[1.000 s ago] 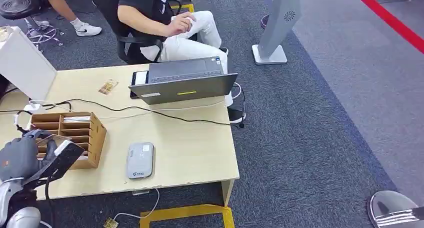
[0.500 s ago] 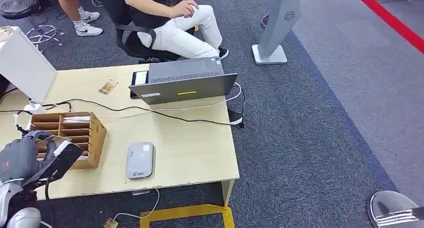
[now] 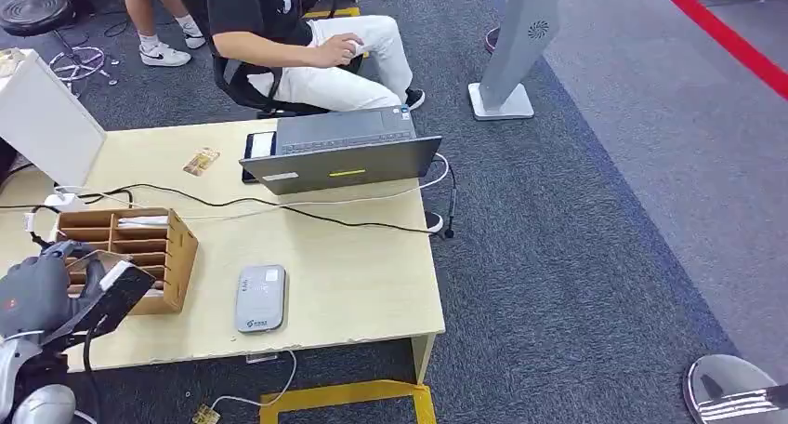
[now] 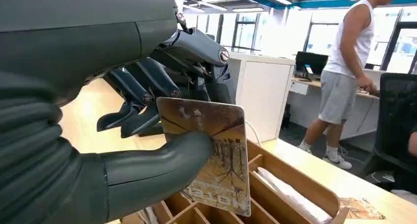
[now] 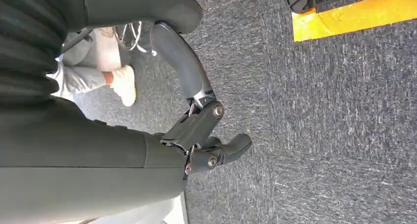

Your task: Pass the card to the sensor for recognition and then transmit it.

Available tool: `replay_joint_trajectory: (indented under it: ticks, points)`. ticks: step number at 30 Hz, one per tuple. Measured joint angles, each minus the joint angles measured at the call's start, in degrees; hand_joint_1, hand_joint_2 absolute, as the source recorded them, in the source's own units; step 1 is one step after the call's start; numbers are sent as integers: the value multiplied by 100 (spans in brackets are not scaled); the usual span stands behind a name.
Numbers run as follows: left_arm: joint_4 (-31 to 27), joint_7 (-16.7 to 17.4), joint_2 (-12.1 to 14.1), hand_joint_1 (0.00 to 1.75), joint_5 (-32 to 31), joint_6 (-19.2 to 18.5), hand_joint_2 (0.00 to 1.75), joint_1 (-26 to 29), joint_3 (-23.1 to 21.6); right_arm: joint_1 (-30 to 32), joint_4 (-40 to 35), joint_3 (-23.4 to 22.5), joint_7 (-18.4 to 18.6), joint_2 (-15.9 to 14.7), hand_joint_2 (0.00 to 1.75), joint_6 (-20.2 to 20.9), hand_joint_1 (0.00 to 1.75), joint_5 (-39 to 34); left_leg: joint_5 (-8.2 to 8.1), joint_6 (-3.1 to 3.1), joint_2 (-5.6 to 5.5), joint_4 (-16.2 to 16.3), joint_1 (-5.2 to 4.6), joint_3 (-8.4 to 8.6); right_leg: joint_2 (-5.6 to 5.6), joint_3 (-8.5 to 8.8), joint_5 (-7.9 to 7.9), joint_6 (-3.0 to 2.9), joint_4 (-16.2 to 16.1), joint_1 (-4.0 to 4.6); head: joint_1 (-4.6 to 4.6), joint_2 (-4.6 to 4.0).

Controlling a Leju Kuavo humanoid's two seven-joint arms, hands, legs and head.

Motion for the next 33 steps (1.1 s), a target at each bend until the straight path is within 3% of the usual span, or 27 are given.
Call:
replay_joint_trajectory:
  ticks: [33]
  points:
    - [0,-9,31,175,-131,65,175,-178,2,-2,-17,0,-4,22,175,2,0,15,0,0,0,0,0,0,0,0,0,0,0,0,2,0]
